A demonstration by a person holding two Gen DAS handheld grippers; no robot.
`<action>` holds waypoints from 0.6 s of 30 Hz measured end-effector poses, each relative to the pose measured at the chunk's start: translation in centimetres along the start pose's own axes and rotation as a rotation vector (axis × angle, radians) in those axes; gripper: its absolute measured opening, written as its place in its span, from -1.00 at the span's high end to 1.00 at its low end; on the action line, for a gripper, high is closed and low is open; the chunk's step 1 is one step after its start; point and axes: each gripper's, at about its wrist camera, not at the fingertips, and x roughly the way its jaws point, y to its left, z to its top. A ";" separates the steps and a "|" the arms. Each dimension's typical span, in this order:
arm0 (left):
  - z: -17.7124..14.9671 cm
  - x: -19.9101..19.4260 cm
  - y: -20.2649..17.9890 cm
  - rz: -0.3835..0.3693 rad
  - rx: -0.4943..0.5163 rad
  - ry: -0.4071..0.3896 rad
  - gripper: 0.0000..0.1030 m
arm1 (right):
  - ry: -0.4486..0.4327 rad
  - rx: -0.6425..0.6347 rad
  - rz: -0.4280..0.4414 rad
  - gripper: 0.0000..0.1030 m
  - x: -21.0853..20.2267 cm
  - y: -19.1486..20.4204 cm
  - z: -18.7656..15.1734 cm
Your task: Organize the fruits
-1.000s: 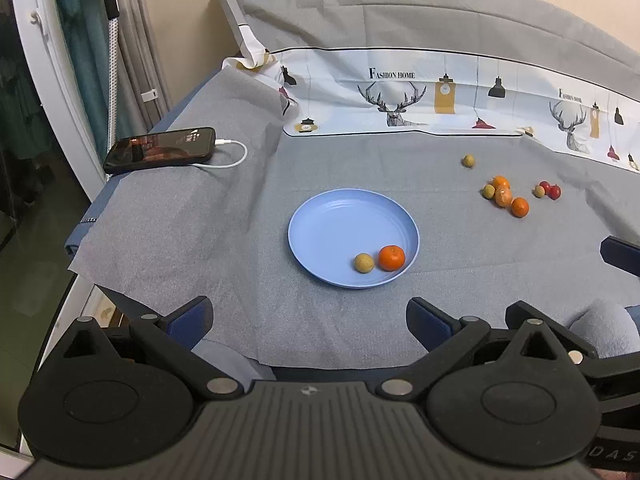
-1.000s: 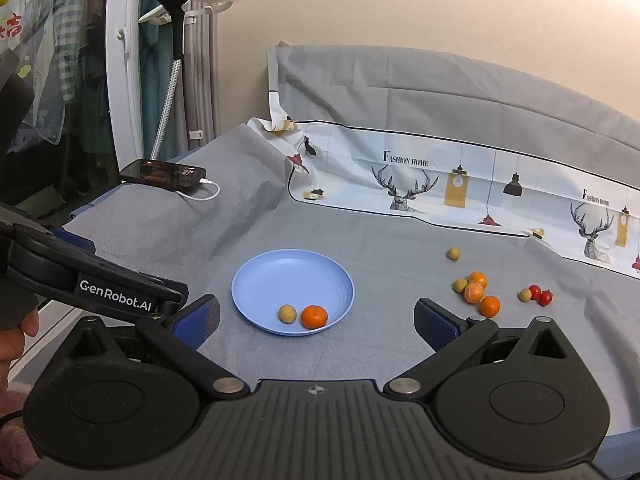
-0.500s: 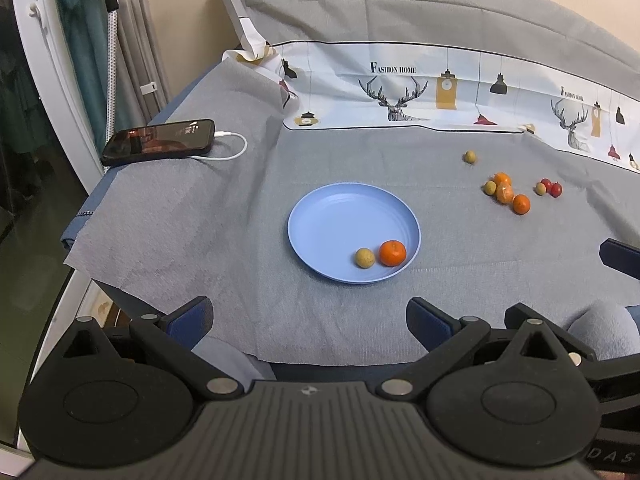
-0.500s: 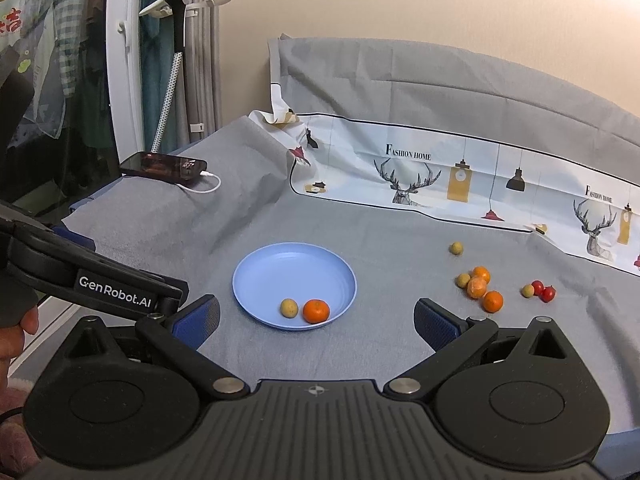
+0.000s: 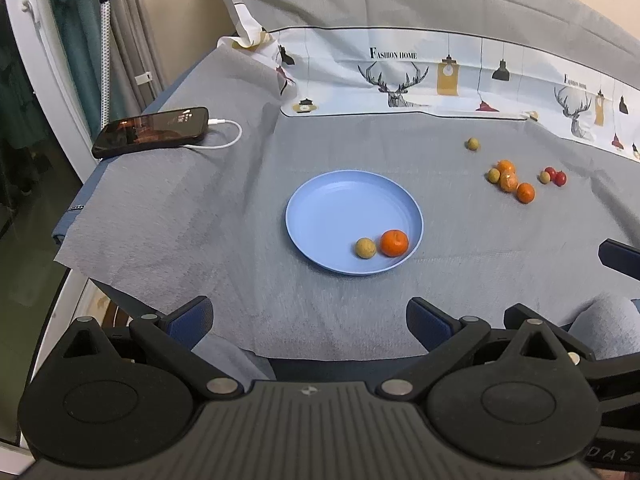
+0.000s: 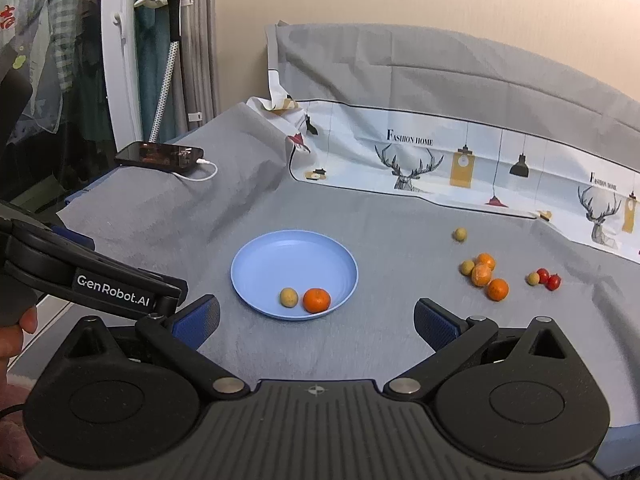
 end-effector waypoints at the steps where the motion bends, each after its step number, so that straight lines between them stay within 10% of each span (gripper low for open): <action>1: 0.0 0.2 -0.1 0.001 0.003 0.006 -0.99 | 0.005 0.003 0.001 -0.99 0.2 -0.1 -0.1; 18: 2.1 5.0 -2.8 0.016 0.071 0.107 -0.99 | 0.118 0.128 0.009 -0.99 5.0 -3.5 -1.4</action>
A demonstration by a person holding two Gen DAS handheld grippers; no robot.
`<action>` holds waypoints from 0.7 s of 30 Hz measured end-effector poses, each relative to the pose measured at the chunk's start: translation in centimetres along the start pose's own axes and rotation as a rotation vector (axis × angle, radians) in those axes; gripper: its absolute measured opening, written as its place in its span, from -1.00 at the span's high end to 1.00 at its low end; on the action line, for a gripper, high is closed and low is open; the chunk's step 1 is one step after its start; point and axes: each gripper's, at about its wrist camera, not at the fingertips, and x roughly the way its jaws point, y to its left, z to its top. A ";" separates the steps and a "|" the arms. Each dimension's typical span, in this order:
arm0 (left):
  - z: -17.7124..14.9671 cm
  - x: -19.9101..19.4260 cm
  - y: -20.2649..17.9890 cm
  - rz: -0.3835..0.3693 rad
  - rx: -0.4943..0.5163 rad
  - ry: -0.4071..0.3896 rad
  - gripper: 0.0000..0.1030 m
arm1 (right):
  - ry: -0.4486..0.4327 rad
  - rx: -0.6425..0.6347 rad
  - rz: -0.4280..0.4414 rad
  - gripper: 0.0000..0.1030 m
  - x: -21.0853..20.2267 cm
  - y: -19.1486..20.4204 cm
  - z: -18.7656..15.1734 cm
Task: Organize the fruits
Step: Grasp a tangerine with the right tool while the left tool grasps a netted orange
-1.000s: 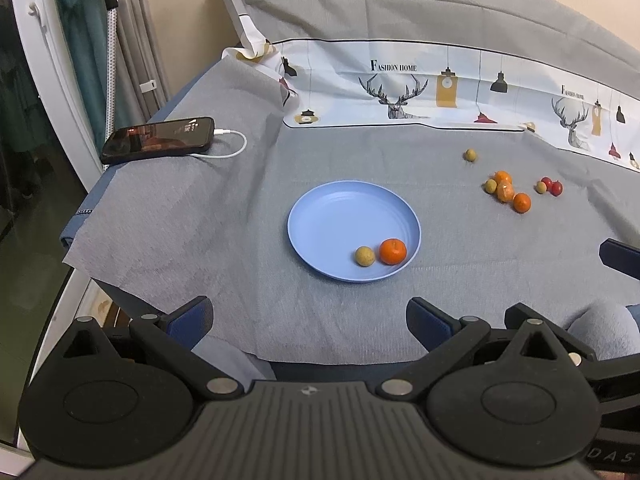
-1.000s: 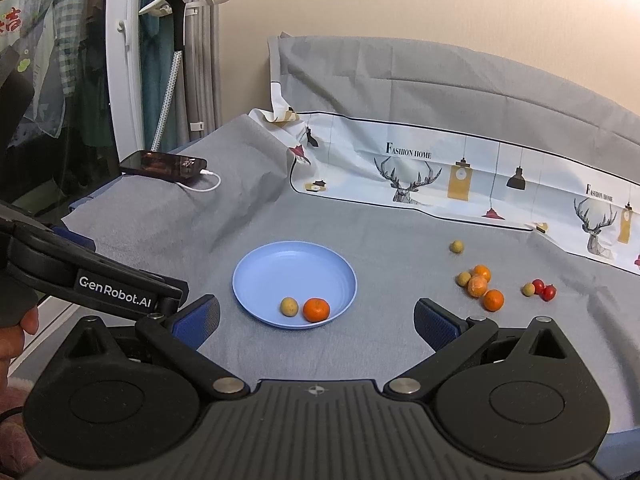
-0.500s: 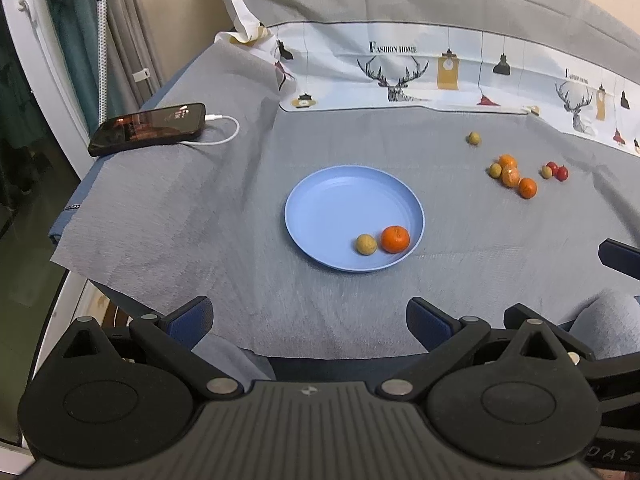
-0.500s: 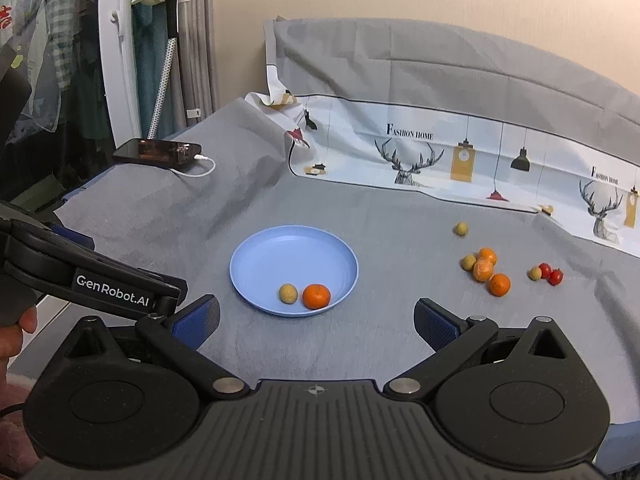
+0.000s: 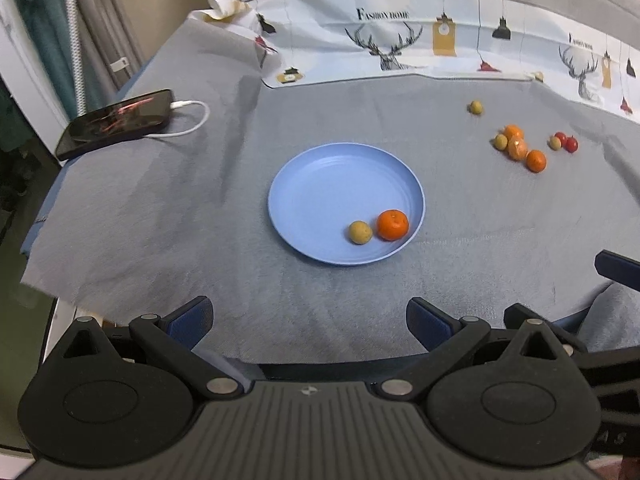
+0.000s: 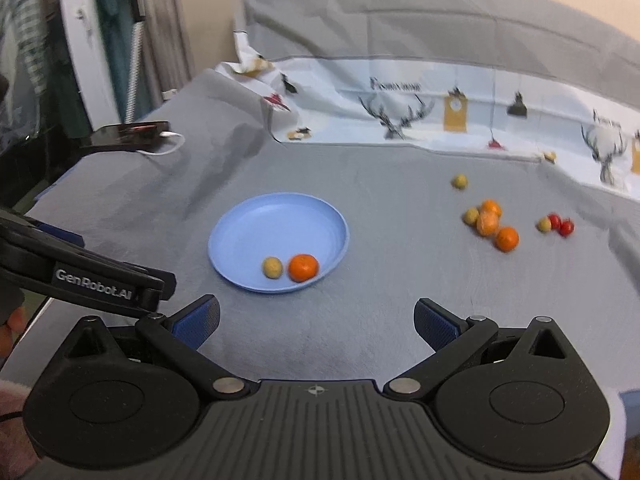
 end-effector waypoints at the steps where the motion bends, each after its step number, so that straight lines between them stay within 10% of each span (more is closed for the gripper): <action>1: 0.4 0.4 -0.5 0.000 0.010 0.008 -0.99 | 0.008 0.024 -0.009 -0.99 0.4 -0.7 -0.1; 21: 15.8 14.1 -15.6 -0.096 0.086 0.091 -0.99 | 0.011 0.271 -0.435 -0.99 22.1 -23.1 1.6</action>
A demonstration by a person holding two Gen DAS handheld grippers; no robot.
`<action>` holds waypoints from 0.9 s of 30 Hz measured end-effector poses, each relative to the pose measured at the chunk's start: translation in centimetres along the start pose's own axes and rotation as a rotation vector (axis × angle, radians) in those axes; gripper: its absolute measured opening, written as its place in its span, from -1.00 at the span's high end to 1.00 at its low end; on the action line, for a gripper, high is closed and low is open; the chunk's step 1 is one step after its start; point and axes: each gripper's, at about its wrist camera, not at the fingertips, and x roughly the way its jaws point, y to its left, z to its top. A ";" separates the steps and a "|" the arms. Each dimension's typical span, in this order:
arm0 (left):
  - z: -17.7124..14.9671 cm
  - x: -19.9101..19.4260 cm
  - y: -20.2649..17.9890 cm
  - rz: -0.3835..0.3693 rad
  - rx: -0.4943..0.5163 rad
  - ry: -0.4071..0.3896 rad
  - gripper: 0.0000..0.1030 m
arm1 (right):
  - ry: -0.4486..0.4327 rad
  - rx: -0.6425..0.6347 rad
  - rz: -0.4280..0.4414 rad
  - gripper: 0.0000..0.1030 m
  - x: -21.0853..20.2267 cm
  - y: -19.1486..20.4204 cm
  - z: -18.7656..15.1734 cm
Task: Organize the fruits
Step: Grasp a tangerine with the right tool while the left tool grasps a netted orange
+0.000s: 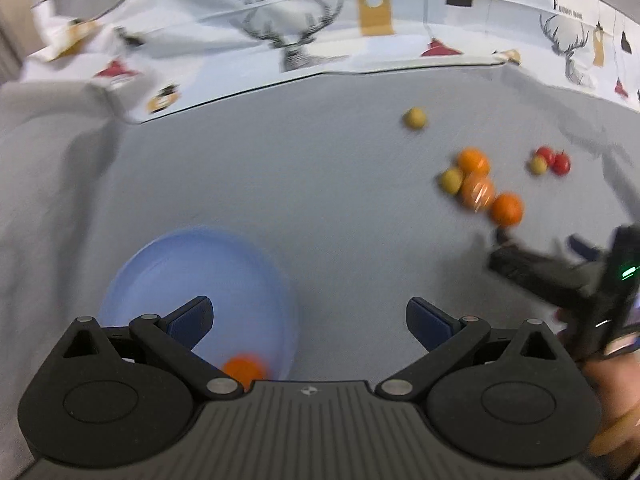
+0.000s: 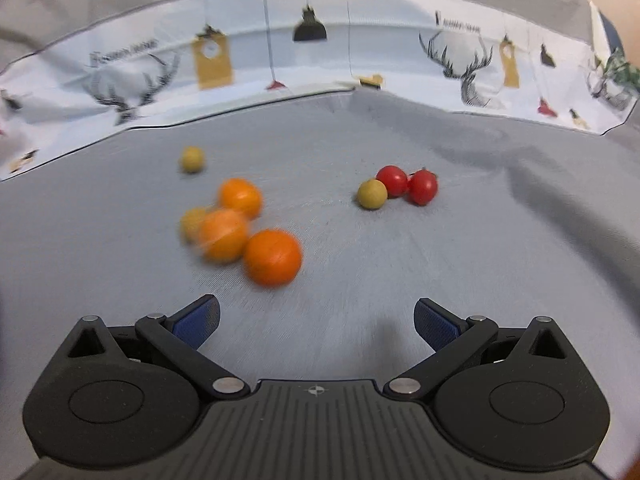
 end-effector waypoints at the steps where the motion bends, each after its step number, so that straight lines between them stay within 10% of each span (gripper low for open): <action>1: 1.2 1.0 -1.0 -0.010 -0.002 0.004 -0.99 | 0.013 -0.005 0.010 -0.98 1.6 -0.2 0.4; 3: 3.7 3.0 -3.4 -0.041 -0.002 0.006 -0.99 | 0.013 -0.021 0.012 -0.96 3.2 -0.4 0.6; 7: 7.4 6.5 -8.2 -0.114 0.007 0.022 -0.99 | -0.047 -0.051 0.044 -0.15 3.3 -1.4 1.1; 14: 9.7 13.1 -14.6 -0.157 0.032 0.126 -0.95 | -0.047 0.013 -0.033 -0.23 4.2 -5.4 1.7; 16: 9.4 14.3 -14.4 -0.181 -0.021 0.160 0.03 | -0.048 0.018 -0.029 -0.21 4.4 -5.5 1.8; 18: 9.0 13.8 -14.1 -0.174 -0.010 0.147 0.22 | -0.058 0.006 -0.015 0.26 4.4 -5.4 1.8; 27: 4.6 4.6 -6.9 -0.150 -0.006 0.072 0.22 | -0.153 0.075 -0.102 0.27 1.2 -6.5 2.2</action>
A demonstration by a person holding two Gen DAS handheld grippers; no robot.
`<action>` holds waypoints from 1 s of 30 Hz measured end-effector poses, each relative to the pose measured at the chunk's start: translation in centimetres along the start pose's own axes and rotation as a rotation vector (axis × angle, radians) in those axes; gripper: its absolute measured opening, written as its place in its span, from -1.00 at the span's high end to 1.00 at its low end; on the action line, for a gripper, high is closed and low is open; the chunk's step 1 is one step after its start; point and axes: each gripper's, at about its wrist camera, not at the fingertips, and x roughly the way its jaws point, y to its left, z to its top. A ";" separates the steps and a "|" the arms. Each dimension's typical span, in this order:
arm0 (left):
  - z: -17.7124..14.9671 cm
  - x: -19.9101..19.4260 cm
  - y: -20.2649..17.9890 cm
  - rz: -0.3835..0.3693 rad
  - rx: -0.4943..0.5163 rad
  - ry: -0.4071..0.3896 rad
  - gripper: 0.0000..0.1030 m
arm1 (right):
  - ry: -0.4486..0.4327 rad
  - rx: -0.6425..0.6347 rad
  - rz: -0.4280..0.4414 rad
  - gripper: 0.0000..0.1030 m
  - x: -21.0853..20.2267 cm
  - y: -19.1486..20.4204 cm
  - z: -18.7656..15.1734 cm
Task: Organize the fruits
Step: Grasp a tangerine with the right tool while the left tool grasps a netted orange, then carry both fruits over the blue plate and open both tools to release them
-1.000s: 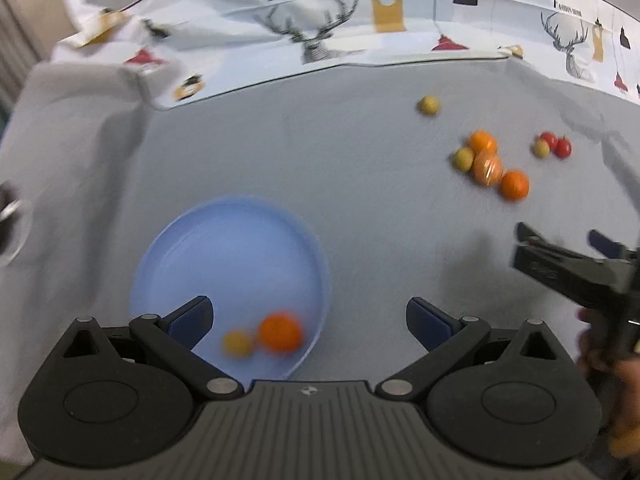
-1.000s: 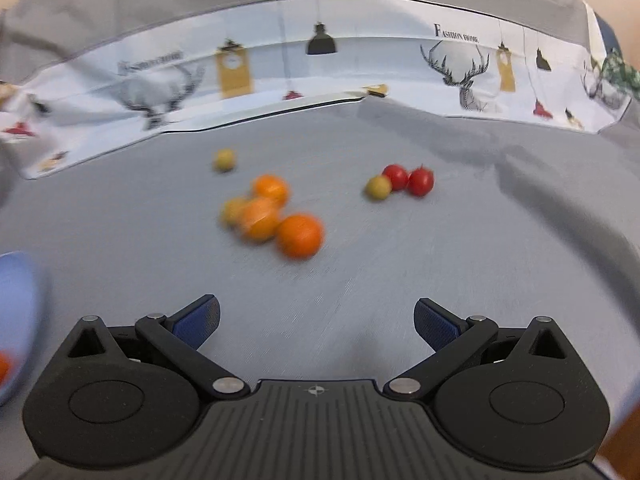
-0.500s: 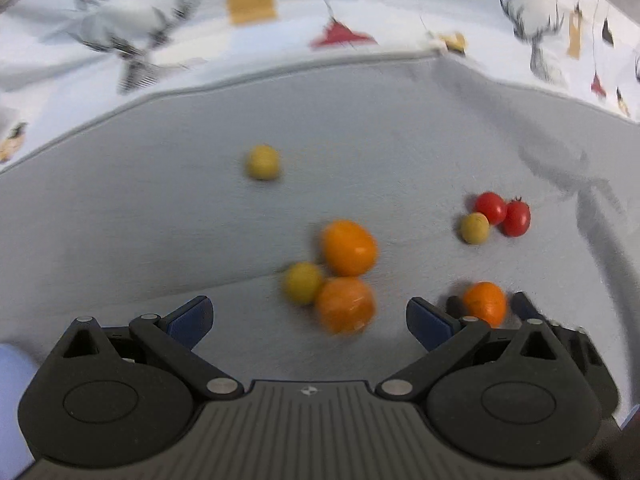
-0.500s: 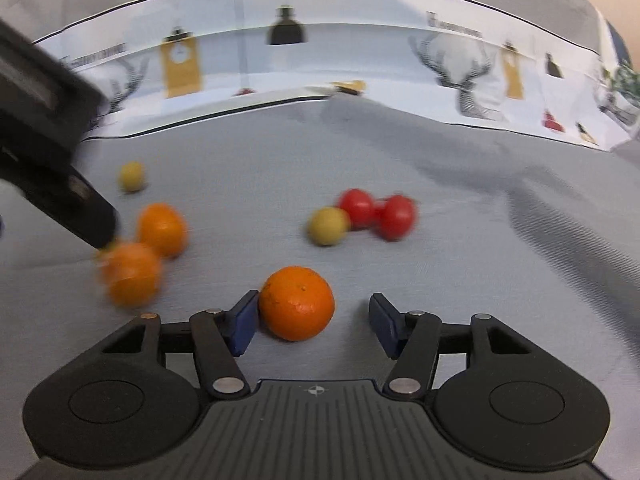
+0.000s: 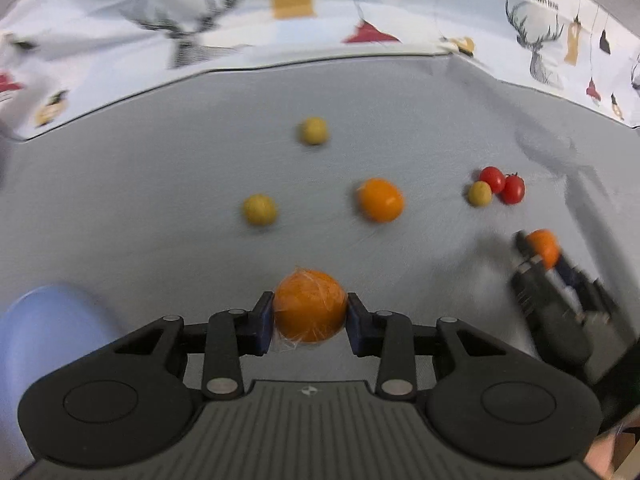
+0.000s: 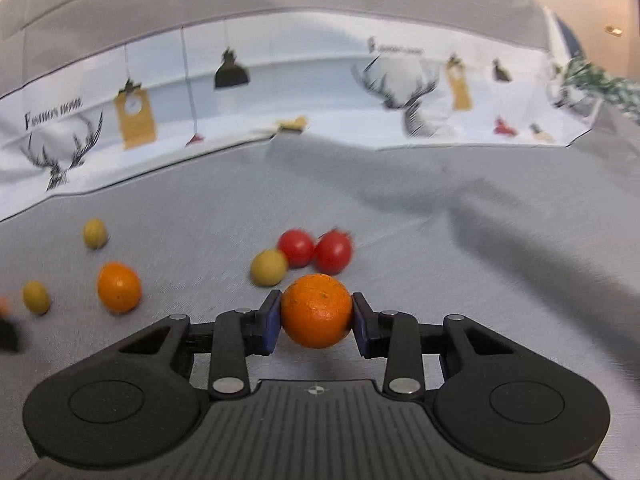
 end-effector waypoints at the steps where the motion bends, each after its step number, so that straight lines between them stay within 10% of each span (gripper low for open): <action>1: -0.9 -1.8 0.9 0.005 -0.005 -0.008 0.22 | -0.012 0.002 -0.015 0.27 -1.1 -0.2 0.3; 18: -20.5 -20.5 15.4 0.072 -0.182 -0.122 0.22 | 0.028 -0.100 0.566 0.26 -31.8 6.5 -1.9; 30: -27.7 -25.4 17.8 0.063 -0.237 -0.272 0.22 | -0.047 -0.293 0.615 0.26 -40.3 10.8 -3.4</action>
